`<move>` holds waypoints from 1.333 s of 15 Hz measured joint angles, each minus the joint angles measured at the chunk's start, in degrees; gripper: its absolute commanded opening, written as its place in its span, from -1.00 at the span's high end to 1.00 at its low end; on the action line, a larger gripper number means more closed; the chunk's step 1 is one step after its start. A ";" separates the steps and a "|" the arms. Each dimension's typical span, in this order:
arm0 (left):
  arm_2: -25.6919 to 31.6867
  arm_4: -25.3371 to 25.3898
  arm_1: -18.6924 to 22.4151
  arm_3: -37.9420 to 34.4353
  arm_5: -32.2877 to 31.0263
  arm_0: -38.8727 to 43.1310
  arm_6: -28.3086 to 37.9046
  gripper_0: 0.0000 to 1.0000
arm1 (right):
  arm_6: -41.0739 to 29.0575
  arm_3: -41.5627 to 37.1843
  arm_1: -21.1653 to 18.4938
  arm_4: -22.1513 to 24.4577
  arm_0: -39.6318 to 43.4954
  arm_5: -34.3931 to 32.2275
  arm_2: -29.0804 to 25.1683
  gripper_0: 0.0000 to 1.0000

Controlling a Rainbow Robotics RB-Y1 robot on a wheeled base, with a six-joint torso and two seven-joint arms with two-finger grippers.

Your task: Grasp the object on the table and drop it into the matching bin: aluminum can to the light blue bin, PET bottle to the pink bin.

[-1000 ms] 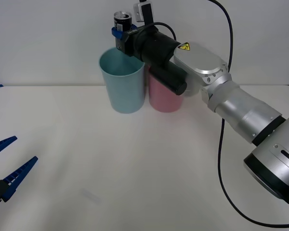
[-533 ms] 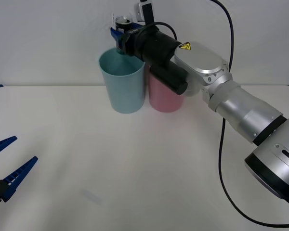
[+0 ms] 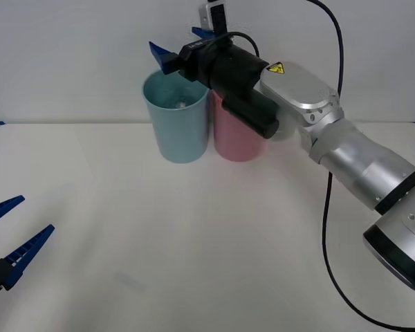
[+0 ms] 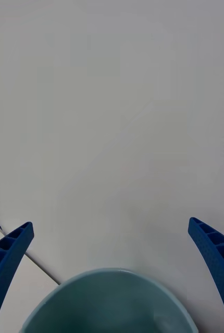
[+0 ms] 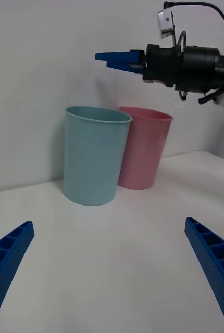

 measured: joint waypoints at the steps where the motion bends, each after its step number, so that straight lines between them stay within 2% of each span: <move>1: 0.00 0.00 0.00 0.00 0.00 0.00 0.00 -1.00 | 0.03 -2.09 -0.96 0.01 1.31 -0.01 0.01 -1.00; 6: 0.00 0.00 0.00 0.00 0.00 0.00 0.00 -1.00 | 0.55 -12.69 -6.80 -0.03 8.34 -1.02 -0.01 -1.00; 12: 0.00 0.00 0.00 0.00 0.00 0.00 0.00 -1.00 | 1.64 -27.43 -16.80 -2.28 19.06 -3.09 -0.79 -1.00; 17: 0.00 0.00 0.00 0.00 0.00 0.00 0.00 -1.00 | 3.52 -35.76 -21.95 -2.27 30.94 -11.44 -8.44 -1.00; 20: 0.00 0.00 0.00 0.00 0.00 0.00 0.00 -1.00 | 5.16 -37.33 -22.82 -2.24 37.37 -18.79 -14.37 -1.00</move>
